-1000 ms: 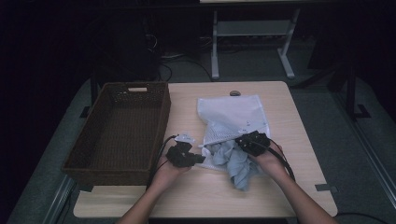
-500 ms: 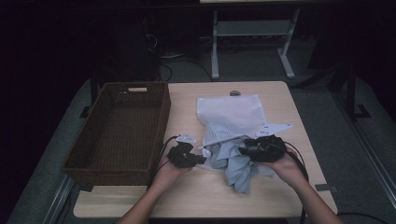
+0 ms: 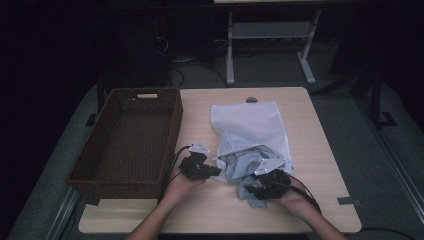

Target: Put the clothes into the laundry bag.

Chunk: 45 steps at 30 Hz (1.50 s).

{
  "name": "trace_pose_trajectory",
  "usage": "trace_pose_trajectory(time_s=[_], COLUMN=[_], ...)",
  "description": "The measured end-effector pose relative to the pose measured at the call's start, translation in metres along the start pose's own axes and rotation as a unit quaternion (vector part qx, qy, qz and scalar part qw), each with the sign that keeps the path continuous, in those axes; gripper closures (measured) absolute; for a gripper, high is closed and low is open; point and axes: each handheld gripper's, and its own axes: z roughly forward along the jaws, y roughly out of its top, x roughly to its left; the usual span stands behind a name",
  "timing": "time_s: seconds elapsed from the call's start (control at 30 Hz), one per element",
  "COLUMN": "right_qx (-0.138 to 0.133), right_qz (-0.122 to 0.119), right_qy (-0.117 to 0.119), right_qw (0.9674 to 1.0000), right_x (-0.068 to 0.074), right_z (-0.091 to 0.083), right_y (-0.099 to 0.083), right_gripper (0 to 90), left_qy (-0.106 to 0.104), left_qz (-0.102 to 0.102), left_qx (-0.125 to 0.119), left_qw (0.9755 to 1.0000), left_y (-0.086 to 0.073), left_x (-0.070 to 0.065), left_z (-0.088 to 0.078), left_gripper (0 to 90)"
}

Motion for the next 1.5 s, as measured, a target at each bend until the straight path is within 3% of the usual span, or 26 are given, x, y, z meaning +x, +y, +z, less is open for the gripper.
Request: trace_pose_trajectory(time_s=[0.1, 0.2, 0.53, 0.73, 0.87, 1.03, 1.17, 1.23, 1.37, 1.43, 1.5], right_qx=[0.003, 0.000, -0.050, -0.084, -0.090, -0.077, -0.075, -0.068, -0.032, -0.013, -0.004], right_qz=[-0.013, -0.016, 0.021, 0.028, 0.038, 0.051, 0.074, 0.081, 0.040, 0.025, 0.036], right_qy=[-0.009, -0.010, 0.004, -0.009, -0.022, -0.049, -0.072, -0.064, -0.020, -0.013, -0.004], right_qw=[0.9999, 0.9998, 0.9986, 0.9960, 0.9950, 0.9946, 0.9918, 0.9923, 0.9985, 0.9995, 0.9993], right_x=[0.003, 0.004, -0.005, -0.012, -0.017, -0.026, -0.037, -0.041, -0.026, -0.020, -0.023], right_z=[0.003, 0.004, -0.008, -0.013, -0.007, 0.006, 0.014, 0.020, 0.032, 0.037, 0.044], right_y=[0.001, 0.000, 0.008, 0.024, 0.037, 0.051, 0.060, 0.065, 0.070, 0.072, 0.074], right_gripper=[69.5, 74.0, 76.2, 76.3, 76.3, 76.4, 76.5, 76.5, 76.4, 76.5, 76.5], left_qy=[0.001, 0.001, -0.001, -0.007, -0.010, -0.013, -0.017, -0.012, -0.007, -0.008, -0.004], left_qz=[0.003, 0.004, 0.007, 0.013, 0.014, 0.016, 0.021, 0.023, 0.019, 0.018, 0.026], left_qx=[0.002, 0.003, 0.008, 0.012, 0.013, 0.015, 0.019, 0.019, 0.013, 0.009, 0.007], left_qw=[1.0000, 1.0000, 0.9999, 0.9998, 0.9998, 0.9997, 0.9995, 0.9995, 0.9997, 0.9998, 0.9996], left_y=[0.000, 0.000, 0.000, 0.002, 0.002, 0.003, 0.003, 0.004, 0.002, 0.002, 0.003], left_x=[-0.001, -0.001, -0.002, -0.005, -0.005, -0.005, -0.007, -0.006, -0.002, -0.002, -0.004], left_z=[0.001, 0.001, 0.003, 0.007, 0.008, 0.010, 0.013, 0.012, 0.008, 0.006, 0.006], left_gripper=[88.1, 88.1, 88.2, 88.2, 88.2, 88.2, 88.4, 88.3, 88.3, 88.4, 88.4])
